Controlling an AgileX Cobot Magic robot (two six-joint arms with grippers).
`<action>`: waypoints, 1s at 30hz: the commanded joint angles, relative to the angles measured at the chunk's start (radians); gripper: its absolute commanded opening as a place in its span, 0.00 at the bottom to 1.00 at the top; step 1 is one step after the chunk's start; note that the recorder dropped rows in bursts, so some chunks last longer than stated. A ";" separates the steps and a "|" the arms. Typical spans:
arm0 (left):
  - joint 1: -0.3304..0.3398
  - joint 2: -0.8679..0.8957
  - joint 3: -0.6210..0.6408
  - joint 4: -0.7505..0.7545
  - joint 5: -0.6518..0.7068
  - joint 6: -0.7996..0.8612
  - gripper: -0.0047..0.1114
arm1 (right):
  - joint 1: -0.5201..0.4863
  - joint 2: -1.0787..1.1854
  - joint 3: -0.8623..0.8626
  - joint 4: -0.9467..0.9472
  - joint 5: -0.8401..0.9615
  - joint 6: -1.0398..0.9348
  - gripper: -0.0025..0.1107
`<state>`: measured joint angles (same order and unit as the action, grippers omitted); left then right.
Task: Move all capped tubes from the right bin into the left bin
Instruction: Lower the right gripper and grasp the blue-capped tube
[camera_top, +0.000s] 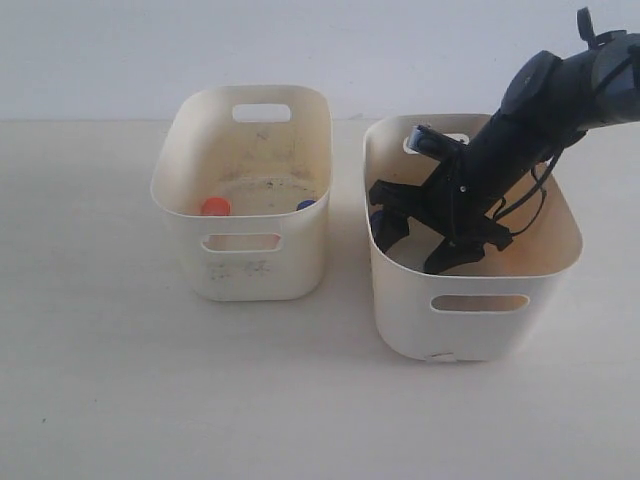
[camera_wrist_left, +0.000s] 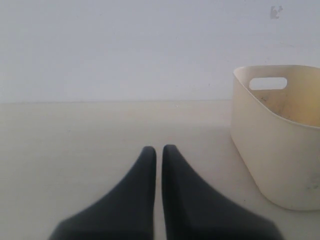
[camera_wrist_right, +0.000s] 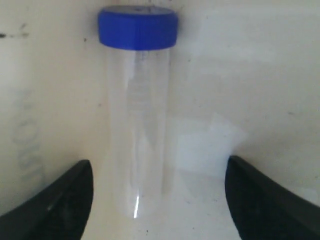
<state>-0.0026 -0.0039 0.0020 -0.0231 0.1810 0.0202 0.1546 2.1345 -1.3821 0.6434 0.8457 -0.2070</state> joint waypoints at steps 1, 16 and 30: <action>-0.007 0.004 -0.002 -0.003 -0.007 -0.004 0.08 | 0.027 0.057 0.009 -0.019 -0.078 0.049 0.60; -0.007 0.004 -0.002 -0.003 -0.007 -0.004 0.08 | 0.027 0.057 0.009 -0.095 -0.095 0.101 0.41; -0.007 0.004 -0.002 -0.003 -0.007 -0.004 0.08 | 0.023 0.036 0.009 -0.111 -0.081 0.106 0.02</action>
<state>-0.0026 -0.0039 0.0020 -0.0231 0.1810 0.0202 0.1773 2.1536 -1.3870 0.6304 0.7831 -0.1133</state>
